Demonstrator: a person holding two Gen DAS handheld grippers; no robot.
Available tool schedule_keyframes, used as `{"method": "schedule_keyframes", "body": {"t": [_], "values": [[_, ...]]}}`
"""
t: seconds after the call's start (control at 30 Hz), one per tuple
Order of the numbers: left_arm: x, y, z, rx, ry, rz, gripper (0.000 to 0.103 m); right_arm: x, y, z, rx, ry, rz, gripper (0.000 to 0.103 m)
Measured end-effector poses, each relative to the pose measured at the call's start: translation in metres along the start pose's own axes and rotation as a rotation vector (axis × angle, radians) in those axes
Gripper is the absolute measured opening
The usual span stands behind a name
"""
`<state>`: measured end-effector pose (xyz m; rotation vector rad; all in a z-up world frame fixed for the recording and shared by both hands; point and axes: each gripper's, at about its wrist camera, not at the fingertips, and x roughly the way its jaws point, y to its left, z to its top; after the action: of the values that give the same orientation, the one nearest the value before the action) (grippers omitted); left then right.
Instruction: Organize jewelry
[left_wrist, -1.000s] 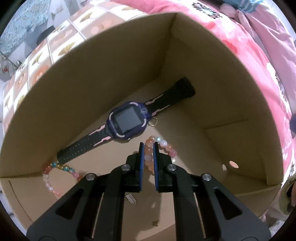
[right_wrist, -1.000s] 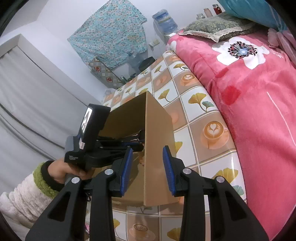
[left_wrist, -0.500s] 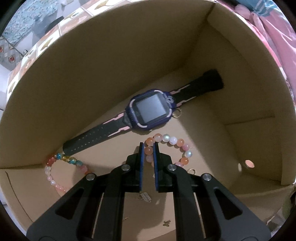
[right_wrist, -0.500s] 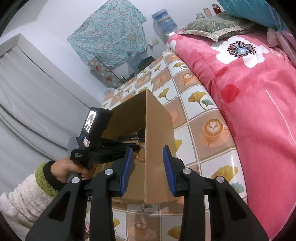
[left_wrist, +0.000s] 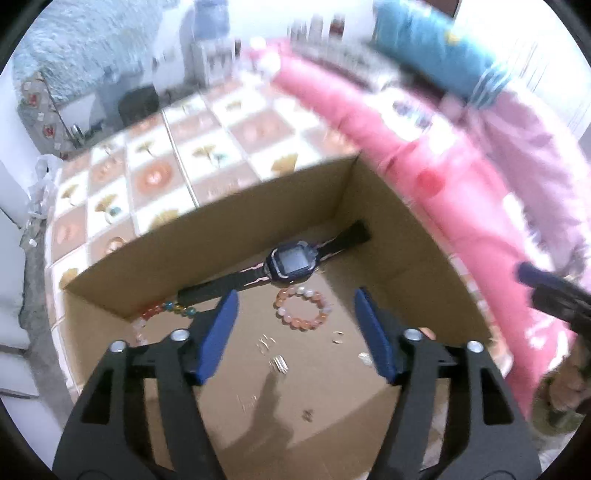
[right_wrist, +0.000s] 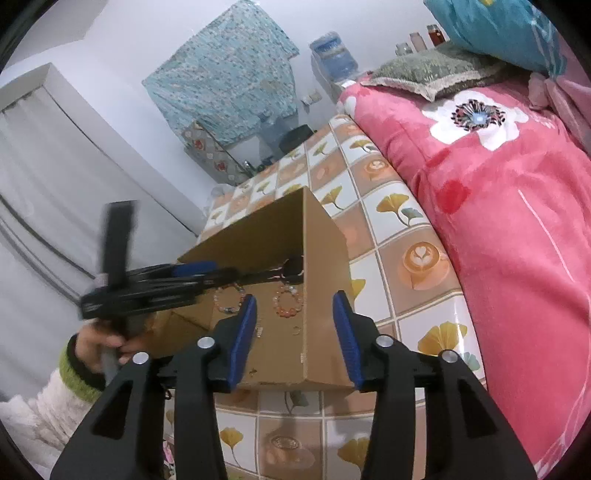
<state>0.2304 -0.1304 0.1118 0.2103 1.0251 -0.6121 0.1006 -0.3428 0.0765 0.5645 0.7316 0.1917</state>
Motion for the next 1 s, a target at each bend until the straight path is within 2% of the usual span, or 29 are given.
{"method": "schedule_keyframes", "body": {"t": [0.13, 0.17, 0.27, 0.33, 0.43, 0.6, 0.7, 0.9, 1.0], "values": [[-0.060, 0.010, -0.034, -0.031, -0.160, -0.015, 0.079, -0.007, 0.017, -0.008, -0.056, -0.009, 0.032, 0.054], [-0.074, 0.012, -0.044, -0.036, -0.206, 0.000, 0.084, -0.008, 0.023, -0.011, -0.076, -0.008, 0.036, 0.055], [-0.106, 0.017, -0.076, -0.053, -0.324, 0.071, 0.089, -0.014, 0.047, -0.021, -0.166, -0.007, 0.035, 0.063], [-0.119, 0.018, -0.097, -0.083, -0.361, 0.108, 0.091, -0.017, 0.060, -0.028, -0.213, -0.004, 0.031, 0.073], [-0.128, 0.025, -0.126, -0.161, -0.376, 0.132, 0.095, -0.010, 0.077, -0.042, -0.238, 0.028, 0.001, 0.080], [-0.126, 0.038, -0.166, -0.280, -0.376, 0.159, 0.095, 0.019, 0.079, -0.067, -0.128, 0.155, 0.021, 0.080], [-0.116, 0.043, -0.181, -0.336, -0.350, 0.208, 0.095, 0.033, 0.085, -0.082, -0.131, 0.210, -0.039, 0.080], [-0.099, 0.048, -0.194, -0.410, -0.298, 0.277, 0.095, 0.038, 0.102, -0.093, -0.198, 0.210, -0.157, 0.080], [-0.086, 0.044, -0.192, -0.408, -0.246, 0.405, 0.095, 0.041, 0.105, -0.095, -0.214, 0.196, -0.202, 0.082]]}}
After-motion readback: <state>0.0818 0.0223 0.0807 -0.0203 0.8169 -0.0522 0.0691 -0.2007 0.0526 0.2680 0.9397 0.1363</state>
